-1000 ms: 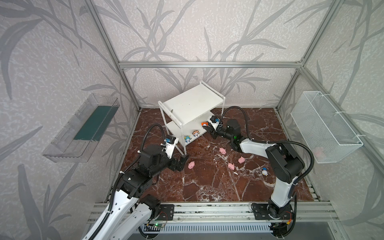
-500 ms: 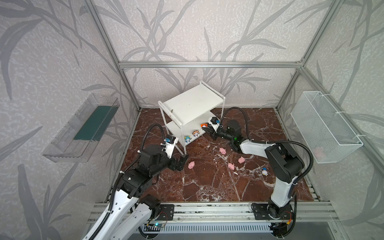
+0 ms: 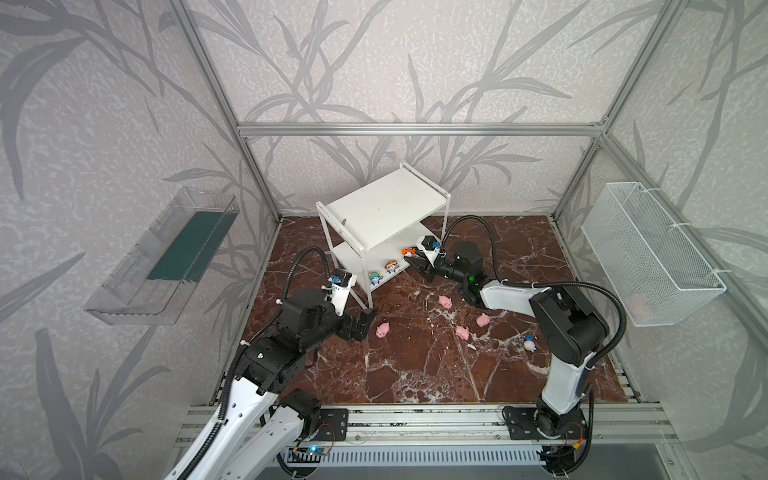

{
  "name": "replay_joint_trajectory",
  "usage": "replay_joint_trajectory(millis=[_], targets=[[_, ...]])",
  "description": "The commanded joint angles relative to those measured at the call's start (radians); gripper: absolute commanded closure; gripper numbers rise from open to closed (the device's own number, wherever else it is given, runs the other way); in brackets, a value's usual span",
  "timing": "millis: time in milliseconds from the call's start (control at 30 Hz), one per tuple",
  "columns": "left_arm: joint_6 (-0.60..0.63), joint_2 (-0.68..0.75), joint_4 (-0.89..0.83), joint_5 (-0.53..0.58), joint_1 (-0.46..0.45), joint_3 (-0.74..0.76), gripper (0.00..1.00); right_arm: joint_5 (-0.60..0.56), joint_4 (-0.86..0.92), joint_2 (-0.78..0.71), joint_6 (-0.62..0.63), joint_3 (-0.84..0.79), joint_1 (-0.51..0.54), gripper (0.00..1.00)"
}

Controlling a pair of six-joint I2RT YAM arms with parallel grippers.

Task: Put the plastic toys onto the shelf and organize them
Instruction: 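Carry the figurine over the lower shelf beside the lion-maned figurine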

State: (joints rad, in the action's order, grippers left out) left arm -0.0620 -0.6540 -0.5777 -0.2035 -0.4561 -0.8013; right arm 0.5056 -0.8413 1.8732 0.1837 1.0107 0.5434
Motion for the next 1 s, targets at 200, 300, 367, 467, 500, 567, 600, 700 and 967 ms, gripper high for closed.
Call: replay_joint_trajectory(millis=[200, 300, 367, 467, 500, 567, 600, 700, 967], targets=[[0.011, 0.005, 0.009, -0.005, 0.005, 0.009, 0.01, -0.022, -0.025, -0.05, -0.01, -0.057, -0.021, 0.53], [0.011, 0.005, 0.01, -0.006, 0.006, 0.009, 0.01, -0.026, -0.031, -0.049, -0.017, -0.061, -0.027, 0.52], [0.012, 0.005, 0.01, -0.005, 0.005, 0.009, 0.01, -0.023, -0.037, -0.05, -0.021, -0.062, -0.028, 0.51], [0.012, 0.005, 0.01, -0.006, 0.006, 0.009, 0.01, -0.022, -0.041, -0.052, -0.022, -0.064, -0.03, 0.5], [0.012, 0.004, 0.01, -0.005, 0.007, 0.008, 0.01, -0.021, -0.039, -0.054, -0.021, -0.064, -0.03, 0.49], [0.012, 0.004, 0.01, -0.006, 0.008, 0.009, 0.01, -0.021, -0.038, -0.058, -0.022, -0.065, -0.03, 0.47], [0.012, 0.004, 0.01, -0.006, 0.008, 0.009, 0.01, -0.019, -0.036, -0.062, -0.024, -0.066, -0.03, 0.46], [0.011, 0.004, 0.01, -0.004, 0.007, 0.008, 0.01, -0.015, 0.024, -0.079, -0.056, -0.044, -0.031, 0.45], [0.011, 0.004, 0.01, -0.008, 0.008, 0.008, 0.01, -0.001, 0.299, -0.108, -0.238, 0.093, -0.04, 0.45]])
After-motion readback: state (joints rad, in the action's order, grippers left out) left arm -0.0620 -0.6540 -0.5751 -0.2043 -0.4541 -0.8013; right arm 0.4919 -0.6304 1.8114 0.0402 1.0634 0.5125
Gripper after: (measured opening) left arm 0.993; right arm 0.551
